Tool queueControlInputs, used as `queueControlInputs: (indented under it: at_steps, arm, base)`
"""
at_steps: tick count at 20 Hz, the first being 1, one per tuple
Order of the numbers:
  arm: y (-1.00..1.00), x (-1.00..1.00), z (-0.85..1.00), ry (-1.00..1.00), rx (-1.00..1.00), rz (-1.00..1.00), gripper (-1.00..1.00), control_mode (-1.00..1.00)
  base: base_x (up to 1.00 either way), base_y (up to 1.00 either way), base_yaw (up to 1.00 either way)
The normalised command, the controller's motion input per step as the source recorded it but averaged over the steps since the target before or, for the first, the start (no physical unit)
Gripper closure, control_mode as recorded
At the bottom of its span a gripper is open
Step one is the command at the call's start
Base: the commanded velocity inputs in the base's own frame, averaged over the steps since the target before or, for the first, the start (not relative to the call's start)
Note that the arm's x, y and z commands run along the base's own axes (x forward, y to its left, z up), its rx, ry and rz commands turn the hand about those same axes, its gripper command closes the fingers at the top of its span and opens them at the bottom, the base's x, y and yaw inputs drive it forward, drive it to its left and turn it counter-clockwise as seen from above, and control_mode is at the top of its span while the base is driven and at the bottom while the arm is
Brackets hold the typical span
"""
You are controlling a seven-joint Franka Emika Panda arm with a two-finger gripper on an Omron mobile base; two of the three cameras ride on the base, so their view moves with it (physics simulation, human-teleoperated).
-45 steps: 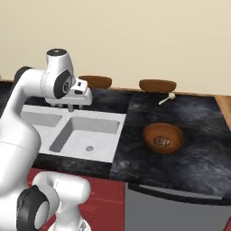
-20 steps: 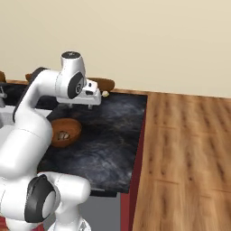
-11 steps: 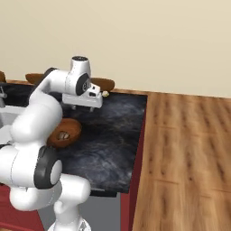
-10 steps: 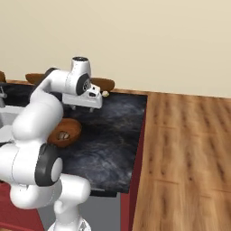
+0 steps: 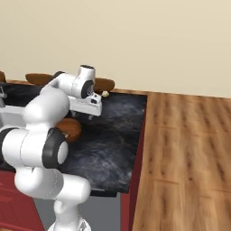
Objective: Move the mug from next to the sink to the open cabinet. Then, move the bowl with the potato to the fridge to clear the area for faucet cleaning.
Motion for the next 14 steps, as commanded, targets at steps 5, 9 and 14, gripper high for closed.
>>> queueControlInputs:
  at_steps: [5,9,14]
  arm:
    - [0.15,0.16,-0.58,0.0,0.0,0.0,-1.0,-1.0]
    - [0.17,0.29,-0.48,0.0,0.0,0.0,-1.0,-1.0]
    - [0.22,0.35,-0.5,0.0,0.0,0.0,-1.0,-1.0]
  base:
    - [0.0,0.0,0.0]
    - [0.0,0.0,0.0]
    - [0.0,0.0,0.0]
